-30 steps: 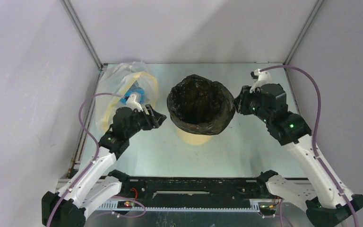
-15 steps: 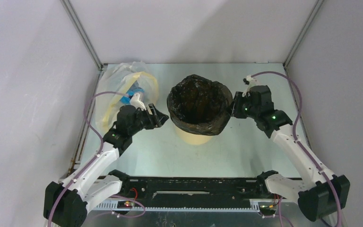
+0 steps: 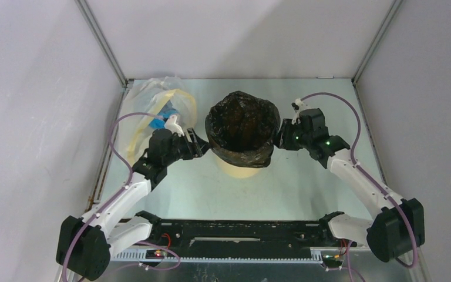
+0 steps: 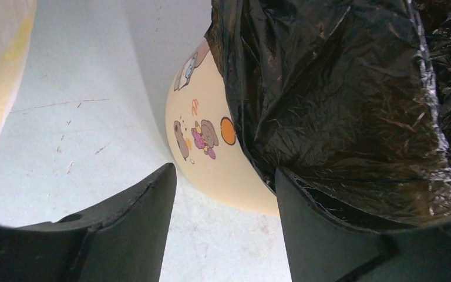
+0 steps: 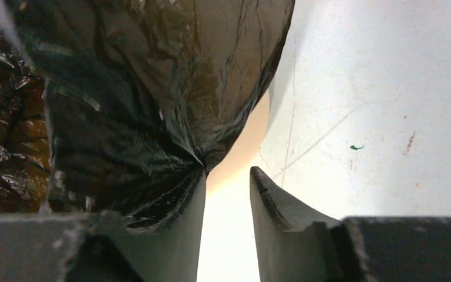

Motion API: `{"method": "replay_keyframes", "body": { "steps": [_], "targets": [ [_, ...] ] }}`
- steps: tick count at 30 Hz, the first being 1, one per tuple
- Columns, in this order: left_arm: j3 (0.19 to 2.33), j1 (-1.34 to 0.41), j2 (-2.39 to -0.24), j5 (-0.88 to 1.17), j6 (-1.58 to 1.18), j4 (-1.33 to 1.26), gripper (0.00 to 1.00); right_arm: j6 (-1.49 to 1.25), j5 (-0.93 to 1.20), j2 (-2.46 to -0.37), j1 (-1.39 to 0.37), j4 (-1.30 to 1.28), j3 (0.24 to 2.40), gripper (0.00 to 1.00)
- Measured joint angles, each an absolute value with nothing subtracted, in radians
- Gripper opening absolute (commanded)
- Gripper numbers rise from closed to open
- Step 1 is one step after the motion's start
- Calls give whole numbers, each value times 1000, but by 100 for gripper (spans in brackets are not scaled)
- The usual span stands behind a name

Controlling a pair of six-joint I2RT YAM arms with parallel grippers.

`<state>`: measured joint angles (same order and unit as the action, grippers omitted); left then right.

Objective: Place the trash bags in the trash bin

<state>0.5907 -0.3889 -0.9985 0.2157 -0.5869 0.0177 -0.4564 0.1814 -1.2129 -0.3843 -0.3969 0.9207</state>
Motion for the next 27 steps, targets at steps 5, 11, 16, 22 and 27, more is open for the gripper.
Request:
{"method": "replay_keyframes", "body": {
  "steps": [5, 11, 16, 22, 27],
  "targets": [
    [575, -389, -949, 193, -585, 28, 78, -461, 130, -1098, -385, -381, 855, 46],
    [506, -390, -810, 104, -594, 45, 80, -485, 52, -948, -387, -351, 727, 46],
    [442, -390, -769, 70, -603, 44, 83, -528, 49, -878, -390, -300, 575, 60],
    [359, -407, -797, 101, -602, -29, 100, -561, 87, -864, -463, -197, 466, 99],
    [305, -472, -817, 109, -592, -122, 100, -561, 82, -913, -566, -90, 460, 99]
  ]
}}
